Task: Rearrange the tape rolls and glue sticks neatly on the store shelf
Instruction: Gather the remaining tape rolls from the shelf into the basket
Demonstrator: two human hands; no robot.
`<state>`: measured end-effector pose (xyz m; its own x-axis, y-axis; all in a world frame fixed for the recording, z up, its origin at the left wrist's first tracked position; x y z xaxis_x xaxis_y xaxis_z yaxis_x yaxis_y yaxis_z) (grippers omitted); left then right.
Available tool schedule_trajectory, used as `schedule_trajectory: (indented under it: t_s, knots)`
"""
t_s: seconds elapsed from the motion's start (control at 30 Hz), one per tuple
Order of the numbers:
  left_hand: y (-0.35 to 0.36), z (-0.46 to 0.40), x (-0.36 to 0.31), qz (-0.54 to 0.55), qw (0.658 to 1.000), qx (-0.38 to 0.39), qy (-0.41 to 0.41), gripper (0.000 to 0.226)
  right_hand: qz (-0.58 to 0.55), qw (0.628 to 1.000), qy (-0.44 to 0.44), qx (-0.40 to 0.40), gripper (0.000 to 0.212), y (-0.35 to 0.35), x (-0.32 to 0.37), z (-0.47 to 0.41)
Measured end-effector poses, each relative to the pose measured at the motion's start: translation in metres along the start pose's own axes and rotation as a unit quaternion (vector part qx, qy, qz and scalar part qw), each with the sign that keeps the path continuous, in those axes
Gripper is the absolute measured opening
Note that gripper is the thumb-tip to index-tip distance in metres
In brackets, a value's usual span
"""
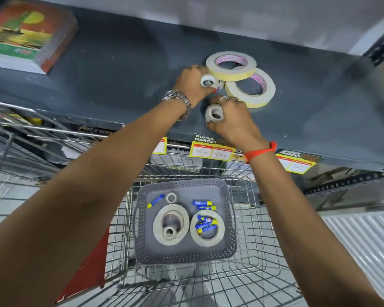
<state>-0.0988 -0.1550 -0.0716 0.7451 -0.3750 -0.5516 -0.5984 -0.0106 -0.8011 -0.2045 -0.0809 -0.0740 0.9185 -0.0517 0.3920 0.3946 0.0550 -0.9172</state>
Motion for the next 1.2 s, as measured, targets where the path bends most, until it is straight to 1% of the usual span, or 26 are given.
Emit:
schedule_trajectory:
  t_s: [0.1,0.2,0.33,0.57,0.8,0.93,1.0,1.13,1.2]
  knots:
    - [0.007,-0.001,-0.004,-0.037,0.999,0.005,-0.004,0.036,-0.005,1.0,-0.001,0.005,0.049,-0.004,-0.005,-0.001]
    - [0.008,0.0,-0.004,-0.042,0.999,0.009,0.005,0.034,0.003,1.0,-0.001,0.008,0.044,-0.007,-0.007,-0.003]
    - [0.009,-0.004,-0.01,-0.058,0.997,0.03,0.027,0.024,0.018,1.0,0.001,0.013,0.04,-0.007,-0.007,-0.004]
    - [0.019,-0.016,-0.01,-0.044,0.998,0.033,0.009,0.038,0.029,0.999,-0.009,0.013,0.041,-0.006,-0.005,-0.001]
    - [0.022,-0.023,-0.011,-0.024,0.999,0.027,-0.017,0.035,0.025,0.999,-0.023,0.009,0.037,-0.006,-0.004,-0.001]
    - [0.02,-0.024,-0.009,-0.014,0.999,0.008,-0.038,0.049,0.014,1.0,-0.019,0.01,0.039,-0.006,-0.004,0.001]
    - [0.019,-0.023,-0.009,-0.031,0.999,-0.009,-0.041,0.045,0.012,1.0,-0.021,0.01,0.039,-0.005,-0.005,0.002]
    - [0.017,-0.015,-0.01,-0.086,0.996,-0.022,-0.024,0.025,0.004,1.0,-0.025,0.003,0.039,-0.006,-0.006,0.005]
    - [0.012,-0.007,-0.005,-0.103,0.994,-0.011,-0.029,0.025,0.002,1.0,-0.019,0.001,0.039,-0.006,-0.008,0.01]
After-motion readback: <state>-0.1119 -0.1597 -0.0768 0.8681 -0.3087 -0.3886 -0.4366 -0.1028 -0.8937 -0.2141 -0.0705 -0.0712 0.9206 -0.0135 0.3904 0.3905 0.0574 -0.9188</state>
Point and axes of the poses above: each hand's wrist, its own z-axis away from the middle knuckle, its own y-axis out of the palm, x = y × z, the point moved 5 cm from there along -z, towards the middle knuckle, and after that the axes turned 11 degrees about y, right-handed, at the moved point
